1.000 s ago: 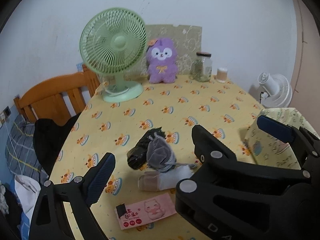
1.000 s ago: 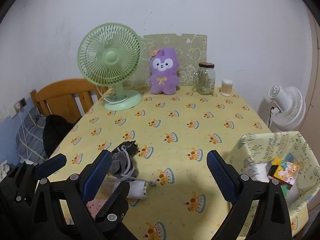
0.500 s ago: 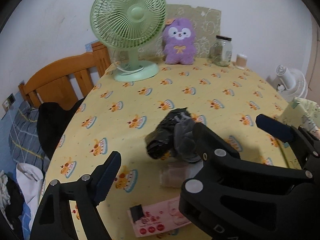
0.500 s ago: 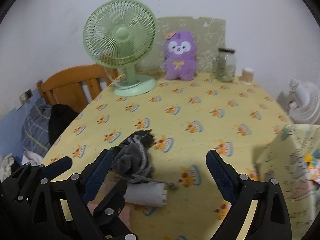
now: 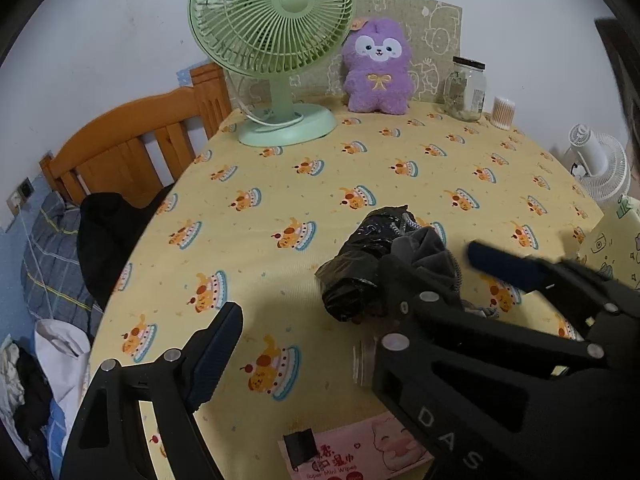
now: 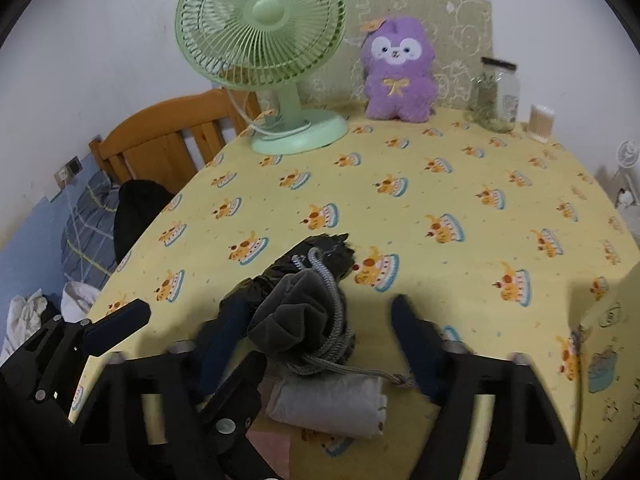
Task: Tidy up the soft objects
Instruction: 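Grasp the black plastic bag with the left tool while the right tool grasps the grey drawstring pouch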
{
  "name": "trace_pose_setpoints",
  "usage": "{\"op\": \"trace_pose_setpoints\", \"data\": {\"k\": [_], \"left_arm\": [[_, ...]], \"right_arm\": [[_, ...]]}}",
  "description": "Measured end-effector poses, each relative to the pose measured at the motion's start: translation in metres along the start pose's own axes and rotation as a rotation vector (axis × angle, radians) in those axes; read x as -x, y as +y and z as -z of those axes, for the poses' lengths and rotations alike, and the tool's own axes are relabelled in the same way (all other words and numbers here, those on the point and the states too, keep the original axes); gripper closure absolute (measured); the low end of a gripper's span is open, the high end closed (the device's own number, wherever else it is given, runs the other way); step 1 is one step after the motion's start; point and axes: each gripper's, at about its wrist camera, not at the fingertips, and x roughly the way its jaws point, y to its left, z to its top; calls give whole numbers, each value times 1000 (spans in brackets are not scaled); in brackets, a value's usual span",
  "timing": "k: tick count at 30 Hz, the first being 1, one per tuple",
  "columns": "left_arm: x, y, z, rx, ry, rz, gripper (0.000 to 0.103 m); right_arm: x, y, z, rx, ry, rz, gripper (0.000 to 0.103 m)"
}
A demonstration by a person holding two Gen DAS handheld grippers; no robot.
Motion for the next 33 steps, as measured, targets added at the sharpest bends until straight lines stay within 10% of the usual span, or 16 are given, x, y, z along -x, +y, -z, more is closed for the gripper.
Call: {"op": "trace_pose_setpoints", "data": {"k": [8, 33], "left_arm": [[1, 0, -4, -8, -5, -12, 20], [-61, -21, -32, 6, 71, 15, 39]], "right_arm": [[4, 3, -2, 9, 4, -34, 66], [-11, -41, -20, -58, 0, 86, 65]]}}
